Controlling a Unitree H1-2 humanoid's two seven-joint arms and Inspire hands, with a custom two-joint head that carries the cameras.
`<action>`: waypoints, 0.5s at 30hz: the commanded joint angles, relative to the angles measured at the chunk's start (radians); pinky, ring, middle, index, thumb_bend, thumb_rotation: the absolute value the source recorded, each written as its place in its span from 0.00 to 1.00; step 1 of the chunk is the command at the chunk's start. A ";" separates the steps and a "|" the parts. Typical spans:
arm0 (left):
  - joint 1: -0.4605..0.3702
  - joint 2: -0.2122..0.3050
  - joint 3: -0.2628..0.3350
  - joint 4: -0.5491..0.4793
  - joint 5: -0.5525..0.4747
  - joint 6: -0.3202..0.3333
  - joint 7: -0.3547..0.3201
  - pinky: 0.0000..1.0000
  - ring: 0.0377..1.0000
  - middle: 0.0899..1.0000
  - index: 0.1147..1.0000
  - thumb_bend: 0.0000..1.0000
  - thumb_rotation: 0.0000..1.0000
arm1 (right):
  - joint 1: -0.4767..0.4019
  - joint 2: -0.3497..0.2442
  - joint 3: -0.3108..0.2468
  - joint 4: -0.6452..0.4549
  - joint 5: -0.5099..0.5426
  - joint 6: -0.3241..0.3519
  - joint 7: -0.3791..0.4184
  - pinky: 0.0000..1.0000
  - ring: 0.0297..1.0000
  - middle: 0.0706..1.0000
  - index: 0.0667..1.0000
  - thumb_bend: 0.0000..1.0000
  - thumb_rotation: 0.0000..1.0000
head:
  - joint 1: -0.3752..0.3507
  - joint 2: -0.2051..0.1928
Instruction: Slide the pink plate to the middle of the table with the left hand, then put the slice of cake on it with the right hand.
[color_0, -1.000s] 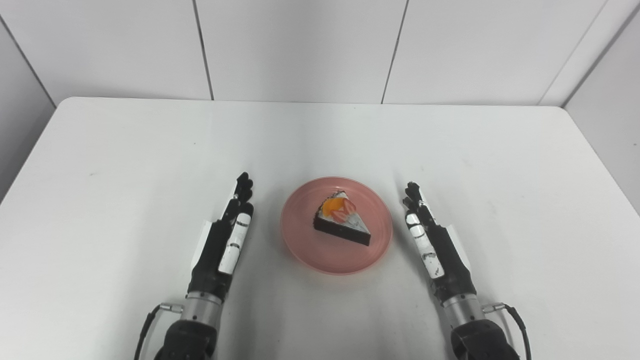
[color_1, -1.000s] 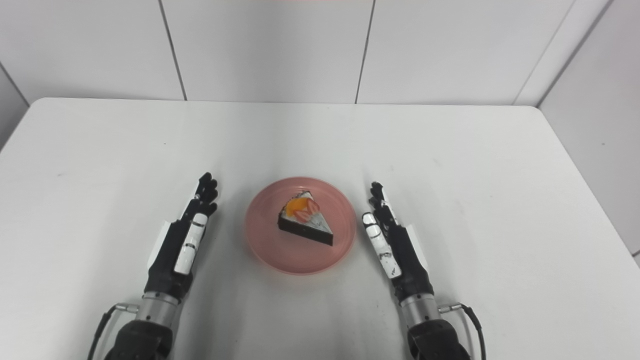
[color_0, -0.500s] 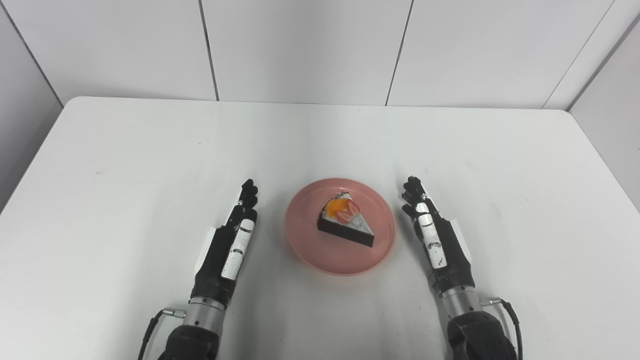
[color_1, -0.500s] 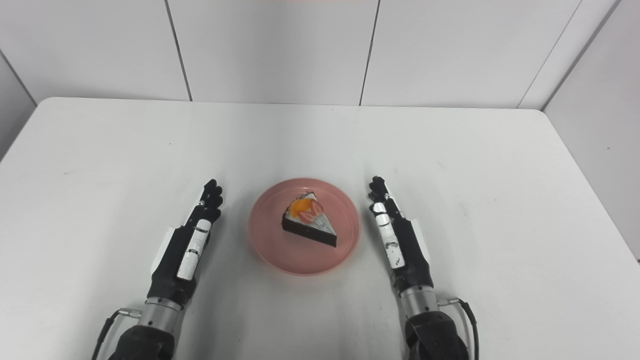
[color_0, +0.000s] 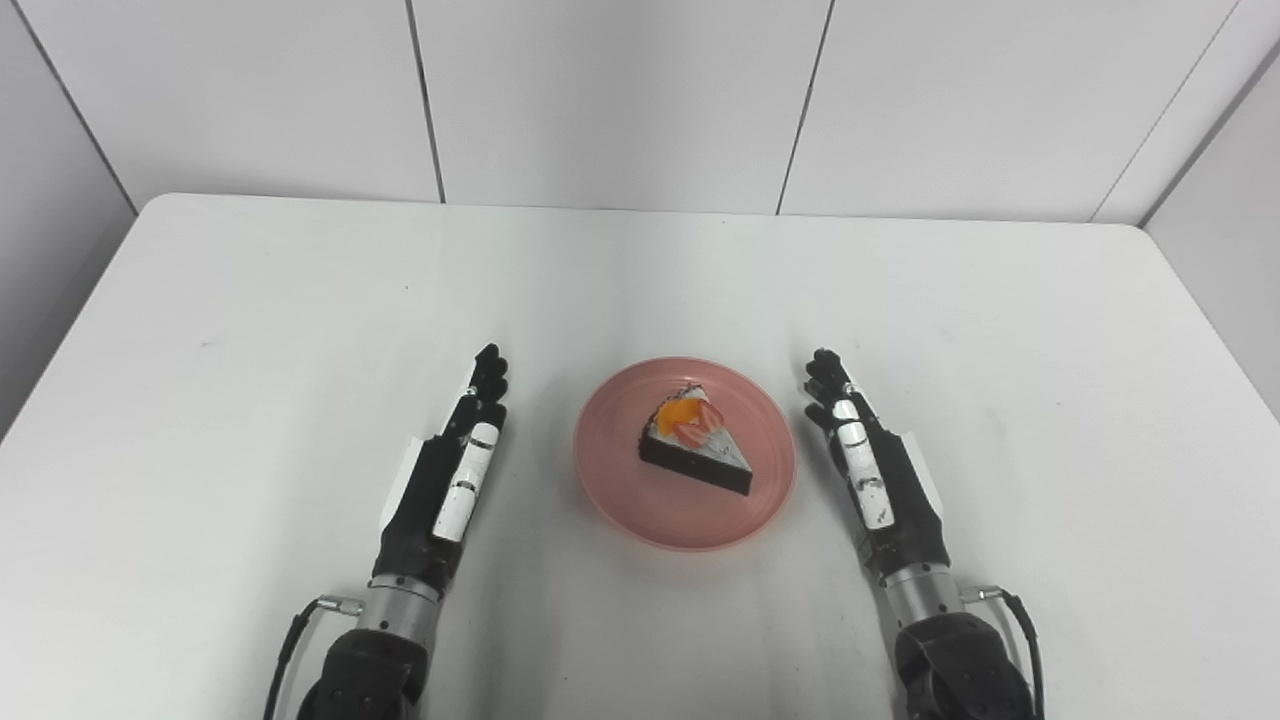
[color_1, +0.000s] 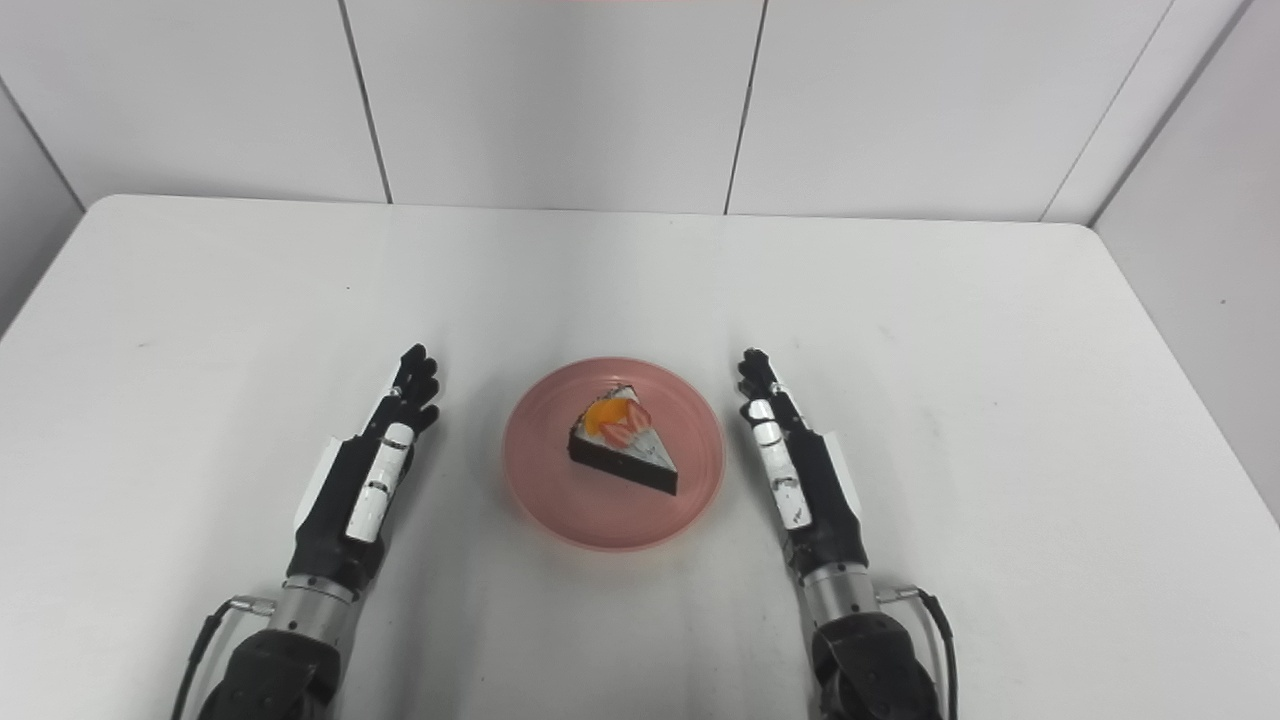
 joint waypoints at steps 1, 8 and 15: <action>0.037 0.014 0.002 0.060 0.011 -0.029 -0.001 0.96 0.99 1.00 0.98 0.47 1.00 | -0.009 -0.005 -0.008 0.007 0.010 -0.029 0.005 0.95 0.94 0.93 0.92 0.24 1.00 | 0.003 0.001; 0.041 0.010 -0.007 0.044 0.020 -0.013 -0.001 0.96 0.99 1.00 0.98 0.45 1.00 | -0.008 -0.006 -0.006 0.006 0.009 -0.017 0.006 0.94 0.93 0.92 0.91 0.26 1.00 | 0.008 -0.003; 0.046 0.006 -0.019 0.023 0.034 0.006 -0.004 0.96 0.98 0.99 0.97 0.44 1.00 | 0.000 -0.019 0.007 -0.008 -0.017 -0.017 0.012 0.93 0.92 0.92 0.92 0.25 1.00 | 0.017 -0.012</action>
